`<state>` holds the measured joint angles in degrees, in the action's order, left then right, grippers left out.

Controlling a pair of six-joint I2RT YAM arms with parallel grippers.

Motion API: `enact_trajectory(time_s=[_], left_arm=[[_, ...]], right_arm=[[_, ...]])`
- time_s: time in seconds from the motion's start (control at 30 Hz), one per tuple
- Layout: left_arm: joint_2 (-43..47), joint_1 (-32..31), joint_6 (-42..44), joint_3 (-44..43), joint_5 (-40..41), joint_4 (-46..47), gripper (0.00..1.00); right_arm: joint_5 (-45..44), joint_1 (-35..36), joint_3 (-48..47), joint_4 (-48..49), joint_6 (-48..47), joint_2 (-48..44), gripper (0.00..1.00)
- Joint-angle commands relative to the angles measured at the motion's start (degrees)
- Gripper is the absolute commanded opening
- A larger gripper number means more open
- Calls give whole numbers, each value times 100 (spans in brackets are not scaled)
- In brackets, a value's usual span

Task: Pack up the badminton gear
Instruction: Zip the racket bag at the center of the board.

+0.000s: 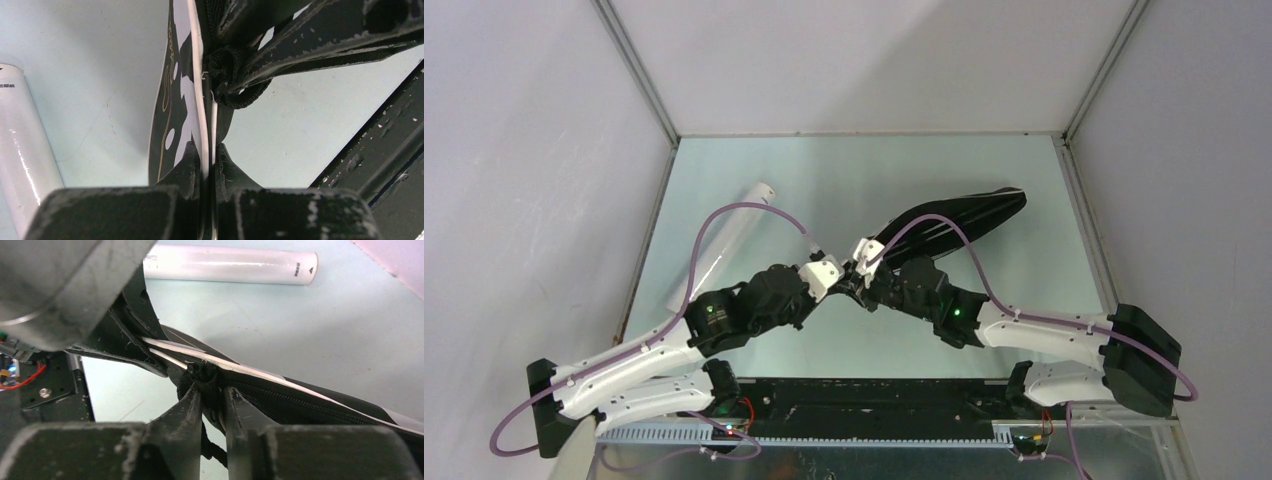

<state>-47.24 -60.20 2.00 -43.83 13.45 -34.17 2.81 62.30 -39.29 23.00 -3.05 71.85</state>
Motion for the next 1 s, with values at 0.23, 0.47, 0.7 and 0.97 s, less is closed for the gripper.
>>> enact_trajectory(time_s=[0.23,0.47,0.7,0.97], left_arm=[[-52,-26,-25,-31,-119,-3,0],[127,-26,71,4,-207,-18,0],[315,-26,150,77,-294,51,0],[194,-26,107,25,-96,63,0]], right_arm=[[-1315,-279,-187,-1197,334,-651,5],[581,-1991,300,-1987,318,-1188,2],[1590,-3027,406,-2042,-3,-1120,0],[2143,-2617,400,-1328,98,-1274,17]])
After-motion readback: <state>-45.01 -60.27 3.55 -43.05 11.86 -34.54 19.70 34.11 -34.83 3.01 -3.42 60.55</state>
